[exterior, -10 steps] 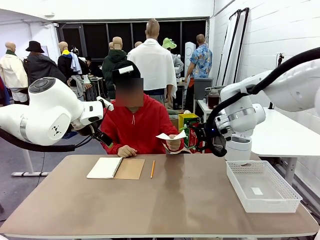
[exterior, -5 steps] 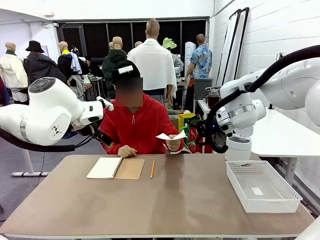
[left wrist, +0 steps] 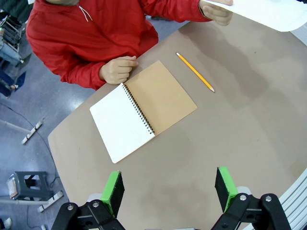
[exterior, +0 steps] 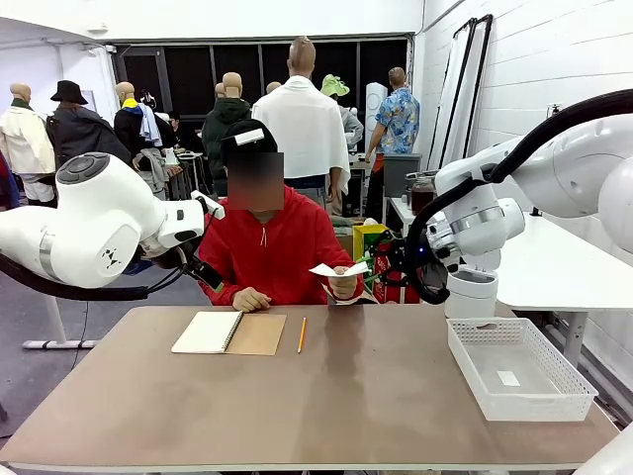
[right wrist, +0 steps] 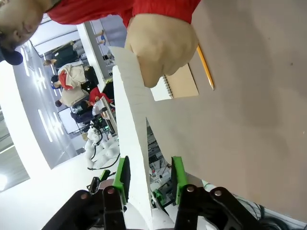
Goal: Sort the paper based on its condition.
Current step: If a person hands you a paper, place it in the Organizing basket , and if it's crumpled, put it in the Trash can.
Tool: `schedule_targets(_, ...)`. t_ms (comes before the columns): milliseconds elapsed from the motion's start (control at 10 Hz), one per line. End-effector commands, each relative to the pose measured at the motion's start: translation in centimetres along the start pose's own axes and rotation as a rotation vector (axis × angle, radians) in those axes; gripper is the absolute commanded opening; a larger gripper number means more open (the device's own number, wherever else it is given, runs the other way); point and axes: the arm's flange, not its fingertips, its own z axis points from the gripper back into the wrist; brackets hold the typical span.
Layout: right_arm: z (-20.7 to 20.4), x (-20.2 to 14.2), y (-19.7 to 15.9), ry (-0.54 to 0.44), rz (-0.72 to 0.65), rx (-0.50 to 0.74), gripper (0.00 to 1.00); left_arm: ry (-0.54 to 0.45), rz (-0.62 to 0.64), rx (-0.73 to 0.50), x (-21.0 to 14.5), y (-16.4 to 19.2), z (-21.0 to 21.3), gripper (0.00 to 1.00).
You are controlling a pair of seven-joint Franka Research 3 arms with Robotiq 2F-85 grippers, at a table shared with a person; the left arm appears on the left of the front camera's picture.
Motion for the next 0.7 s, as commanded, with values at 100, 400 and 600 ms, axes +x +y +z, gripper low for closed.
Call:
schedule_targets(100, -0.37, 0.72, 0.44, 0.023, -0.037, 0.037, 0.08, 0.003, -0.003, 0.000, -0.05, 0.05, 0.00, 1.00)
schedule_targets(400, -0.31, 0.71, 0.45, 0.020, -0.026, 0.037, 0.00, 0.003, -0.003, 0.000, -0.05, 0.05, 0.00, 1.00)
schedule_targets(600, -0.35, 0.76, 0.46, 0.040, -0.027, 0.053, 0.00, 0.003, -0.003, 0.000, -0.05, 0.05, 0.00, 1.00)
